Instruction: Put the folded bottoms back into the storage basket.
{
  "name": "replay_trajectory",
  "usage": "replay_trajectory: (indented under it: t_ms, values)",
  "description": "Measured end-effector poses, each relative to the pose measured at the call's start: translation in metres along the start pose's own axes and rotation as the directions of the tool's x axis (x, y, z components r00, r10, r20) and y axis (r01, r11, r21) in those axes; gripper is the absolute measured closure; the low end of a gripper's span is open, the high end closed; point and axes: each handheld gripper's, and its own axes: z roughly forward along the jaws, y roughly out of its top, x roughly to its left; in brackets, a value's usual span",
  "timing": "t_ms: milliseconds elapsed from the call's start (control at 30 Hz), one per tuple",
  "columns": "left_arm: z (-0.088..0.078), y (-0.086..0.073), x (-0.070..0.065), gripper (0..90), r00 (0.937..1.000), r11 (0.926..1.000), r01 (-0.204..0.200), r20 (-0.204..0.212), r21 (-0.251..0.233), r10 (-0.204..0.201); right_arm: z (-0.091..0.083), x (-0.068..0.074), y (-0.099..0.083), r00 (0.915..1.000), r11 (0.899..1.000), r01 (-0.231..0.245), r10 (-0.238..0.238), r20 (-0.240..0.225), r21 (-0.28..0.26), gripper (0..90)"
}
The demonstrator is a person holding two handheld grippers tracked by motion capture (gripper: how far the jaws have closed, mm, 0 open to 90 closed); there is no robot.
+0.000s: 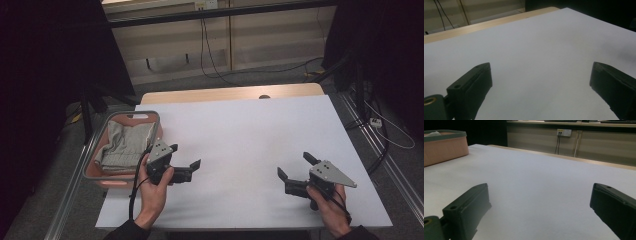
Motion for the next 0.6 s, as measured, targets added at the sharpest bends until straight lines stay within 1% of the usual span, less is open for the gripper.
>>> replay_trajectory:
  t_ms: [33,67,200,300,367,400,467,500,533,600]
  values:
    - [0.003,-0.001,-0.001,4.5,1.0000,1.0000,0.002,0.001,0.002,-0.002,0.000,0.000,0.000,1.0000,1.000,0.000,0.000,0.000,0.000,2.5]
    - [0.005,-0.002,-0.003,4.5,1.0000,0.9999,-0.007,-0.001,0.011,0.007,-0.001,0.000,0.000,1.0000,1.000,0.000,0.000,-0.001,0.000,2.5]
    - [0.011,-0.010,-0.009,4.5,0.9996,0.9998,-0.008,0.029,0.016,0.007,-0.002,0.000,0.000,1.0000,1.000,0.002,-0.002,0.004,-0.002,2.4]
    - [0.013,-0.016,-0.013,4.5,0.9993,0.9994,-0.014,0.036,0.031,0.013,-0.003,-0.001,-0.001,1.0000,1.000,0.000,0.000,0.004,0.000,2.4]
    - [0.010,-0.022,-0.014,4.6,0.9993,1.0000,-0.001,0.037,-0.005,0.001,-0.003,0.000,-0.001,1.0000,1.000,-0.002,0.002,0.007,-0.001,2.5]
    - [0.009,-0.025,-0.014,4.6,0.9992,0.9999,0.000,0.040,-0.013,0.000,-0.004,0.000,-0.001,1.0000,1.000,-0.002,0.002,0.009,0.001,2.4]
    - [0.010,-0.029,-0.015,4.5,0.9987,0.9999,0.002,0.051,0.016,-0.002,-0.004,0.000,-0.001,1.0000,1.000,-0.001,0.001,0.009,-0.001,2.4]
    - [0.010,-0.031,-0.015,4.5,0.9987,0.9999,-0.005,0.050,0.014,0.004,-0.004,0.000,-0.001,0.9999,1.000,-0.002,0.002,0.013,0.001,2.5]
    - [0.009,-0.033,-0.016,4.6,0.9991,1.0000,-0.004,0.043,0.002,0.004,-0.004,0.000,-0.001,0.9999,1.000,-0.003,0.003,0.014,0.002,2.5]
    - [0.008,-0.034,-0.016,4.5,0.9988,0.9999,-0.009,0.047,0.009,0.009,-0.005,0.000,-0.001,0.9999,1.000,-0.001,0.001,0.013,0.000,2.5]
